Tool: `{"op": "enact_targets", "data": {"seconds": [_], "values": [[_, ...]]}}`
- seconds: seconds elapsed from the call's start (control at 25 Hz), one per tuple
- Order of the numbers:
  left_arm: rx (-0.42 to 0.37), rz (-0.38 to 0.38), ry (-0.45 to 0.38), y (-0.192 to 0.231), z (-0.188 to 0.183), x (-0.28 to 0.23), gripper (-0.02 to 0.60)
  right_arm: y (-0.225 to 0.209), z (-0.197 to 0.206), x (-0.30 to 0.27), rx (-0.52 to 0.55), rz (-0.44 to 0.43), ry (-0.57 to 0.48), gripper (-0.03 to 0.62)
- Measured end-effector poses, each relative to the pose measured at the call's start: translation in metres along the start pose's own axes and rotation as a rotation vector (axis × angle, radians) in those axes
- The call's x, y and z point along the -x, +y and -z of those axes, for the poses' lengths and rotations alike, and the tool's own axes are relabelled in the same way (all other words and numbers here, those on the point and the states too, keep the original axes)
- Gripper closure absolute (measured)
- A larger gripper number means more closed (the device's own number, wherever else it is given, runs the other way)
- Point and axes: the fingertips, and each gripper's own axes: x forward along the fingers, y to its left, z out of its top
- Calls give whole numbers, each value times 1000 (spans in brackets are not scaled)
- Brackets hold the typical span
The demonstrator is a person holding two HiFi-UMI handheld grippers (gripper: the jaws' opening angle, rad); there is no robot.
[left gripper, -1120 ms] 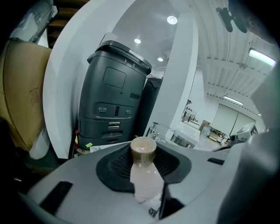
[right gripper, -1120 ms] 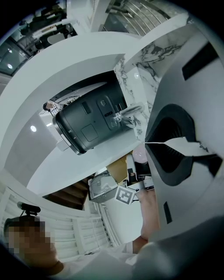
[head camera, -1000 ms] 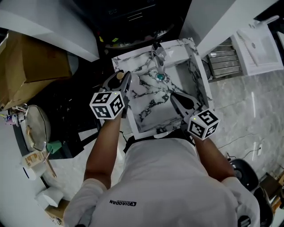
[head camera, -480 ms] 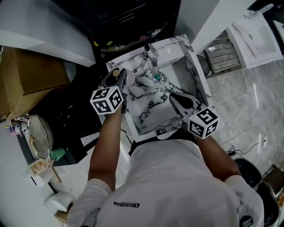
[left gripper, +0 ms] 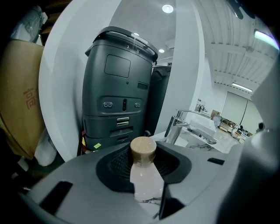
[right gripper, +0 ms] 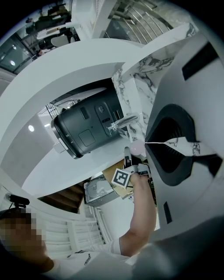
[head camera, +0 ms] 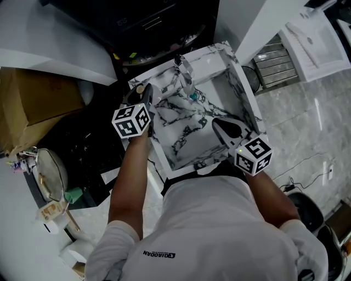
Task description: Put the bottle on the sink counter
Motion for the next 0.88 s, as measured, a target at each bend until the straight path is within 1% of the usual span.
{"op": "enact_targets", "data": {"seconds": [0.16, 0.4, 0.6, 0.88], "values": [[-25, -16, 9, 7, 1, -7, 446, -4, 1, 2, -3, 11, -1, 553], [-85, -32, 25, 15, 6, -22, 446, -8, 3, 4, -2, 23, 1, 553], [-149, -28, 42, 18, 13, -32, 446, -11, 5, 4, -1, 30, 5, 553], [-192, -13, 40, 18, 13, -42, 446, -17, 5, 3, -6, 35, 9, 553]]}}
